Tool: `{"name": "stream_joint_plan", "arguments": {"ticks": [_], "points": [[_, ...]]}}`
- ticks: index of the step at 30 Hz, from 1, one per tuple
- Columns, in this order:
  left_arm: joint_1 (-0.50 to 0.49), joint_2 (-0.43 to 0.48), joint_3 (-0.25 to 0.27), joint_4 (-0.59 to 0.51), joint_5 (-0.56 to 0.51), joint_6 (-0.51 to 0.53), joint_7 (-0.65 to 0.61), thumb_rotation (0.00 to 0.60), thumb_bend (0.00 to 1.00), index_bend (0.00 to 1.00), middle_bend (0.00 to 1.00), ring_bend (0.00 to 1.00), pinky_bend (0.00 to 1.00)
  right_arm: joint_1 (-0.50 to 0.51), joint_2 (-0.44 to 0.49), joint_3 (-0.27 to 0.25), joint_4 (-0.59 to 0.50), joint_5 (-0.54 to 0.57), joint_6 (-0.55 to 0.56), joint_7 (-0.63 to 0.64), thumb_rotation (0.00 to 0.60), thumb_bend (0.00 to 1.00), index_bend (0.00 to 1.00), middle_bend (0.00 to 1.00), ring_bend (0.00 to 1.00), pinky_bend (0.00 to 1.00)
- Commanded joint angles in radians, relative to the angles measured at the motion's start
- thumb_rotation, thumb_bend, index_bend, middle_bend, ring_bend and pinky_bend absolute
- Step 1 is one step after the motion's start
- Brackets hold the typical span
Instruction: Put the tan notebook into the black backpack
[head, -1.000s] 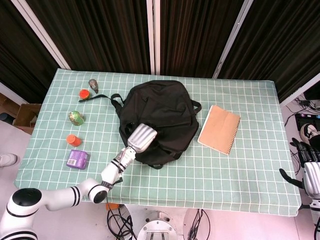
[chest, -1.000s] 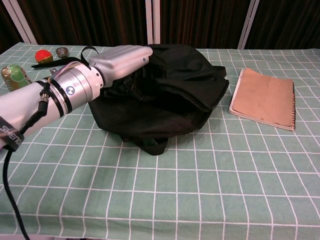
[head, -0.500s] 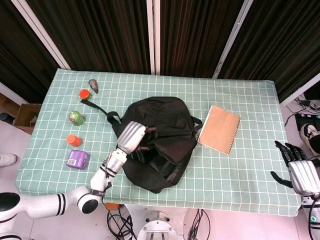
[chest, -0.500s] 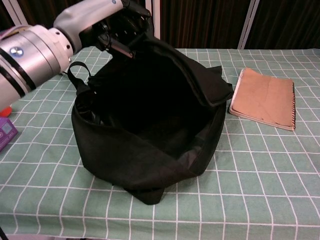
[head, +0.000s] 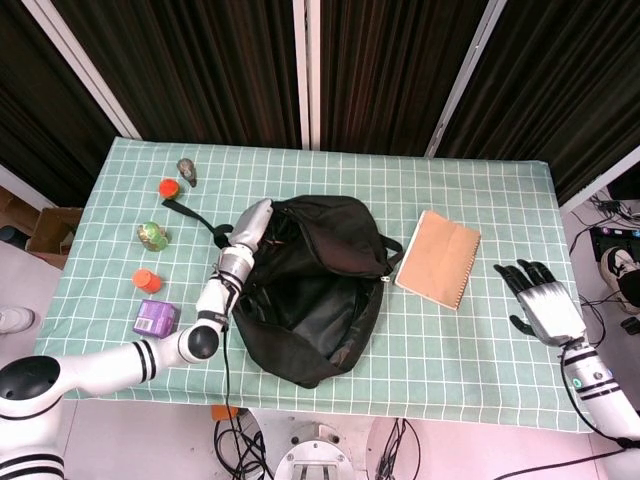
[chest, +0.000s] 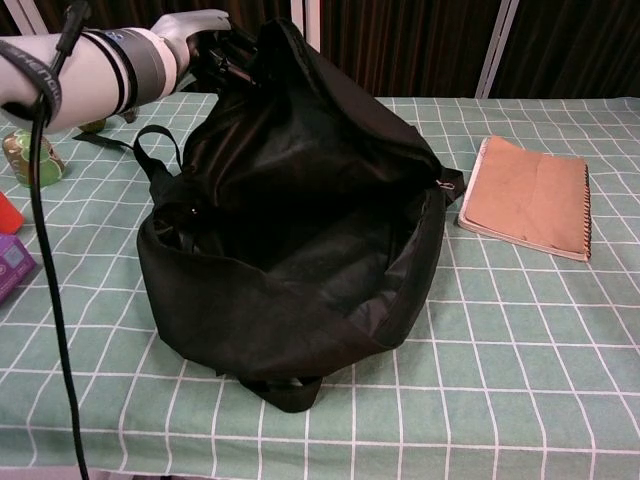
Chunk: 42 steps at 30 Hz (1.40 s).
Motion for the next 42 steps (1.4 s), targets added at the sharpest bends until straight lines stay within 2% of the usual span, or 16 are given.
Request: {"name": "stream_joint_plan", "arguments": {"ticks": [1,4,8,17,23,27,31,38,41,42], "points": [[-0.065,-0.018,-0.05,0.086,-0.189,-0.052,-0.002,0.6,0.46,0.68,0.74,0.68,0.71,0.078,-0.113,0.013,0.153,0.001,-0.066,0.002,0.6,0.15,0.17,0.24,0.1,0.22],[-0.076,-0.015,-0.049,0.097,-0.236,-0.065,-0.007,0.6,0.46,0.68,0.74,0.67,0.71,0.108,-0.181,0.007,0.26,-0.003,-0.082,0.056,0.6,0.15,0.18,0.24,0.1,0.22],[-0.081,-0.011,-0.033,0.094,-0.241,-0.071,-0.014,0.6,0.46,0.67,0.74,0.67,0.71,0.148,-0.271,-0.011,0.393,-0.029,-0.083,0.121,0.6,0.13,0.18,0.24,0.1,0.22],[-0.084,-0.009,-0.002,0.088,-0.246,-0.086,-0.037,0.6,0.46,0.67,0.74,0.67,0.71,0.214,-0.428,-0.049,0.608,-0.069,-0.067,0.213,0.6,0.13,0.19,0.24,0.1,0.21],[-0.084,0.002,0.005,0.078,-0.266,-0.097,-0.056,0.6,0.46,0.67,0.74,0.67,0.71,0.237,-0.483,-0.08,0.697,-0.085,-0.067,0.25,0.6,0.13,0.19,0.24,0.1,0.21],[-0.082,0.011,0.014,0.069,-0.274,-0.099,-0.062,0.6,0.46,0.67,0.74,0.66,0.71,0.235,-0.473,-0.094,0.707,-0.087,-0.048,0.275,0.6,0.13,0.2,0.24,0.1,0.2],[-0.086,0.014,0.022,0.071,-0.284,-0.103,-0.067,0.6,0.46,0.67,0.73,0.66,0.71,0.246,-0.474,-0.097,0.723,-0.077,-0.067,0.264,0.6,0.12,0.2,0.24,0.1,0.2],[-0.09,0.02,0.031,0.065,-0.296,-0.101,-0.076,0.6,0.46,0.67,0.73,0.66,0.71,0.293,-0.552,-0.111,0.796,-0.083,-0.109,0.218,0.6,0.12,0.2,0.24,0.1,0.18],[-0.09,0.024,0.033,0.059,-0.305,-0.101,-0.082,0.6,0.46,0.67,0.73,0.66,0.71,0.304,-0.591,-0.123,0.845,-0.095,-0.094,0.224,0.6,0.2,0.27,0.28,0.12,0.2],[-0.091,0.025,0.033,0.056,-0.306,-0.101,-0.083,0.6,0.46,0.67,0.73,0.66,0.71,0.305,-0.605,-0.125,0.862,-0.097,-0.083,0.227,0.6,0.27,0.32,0.3,0.13,0.23]]}}
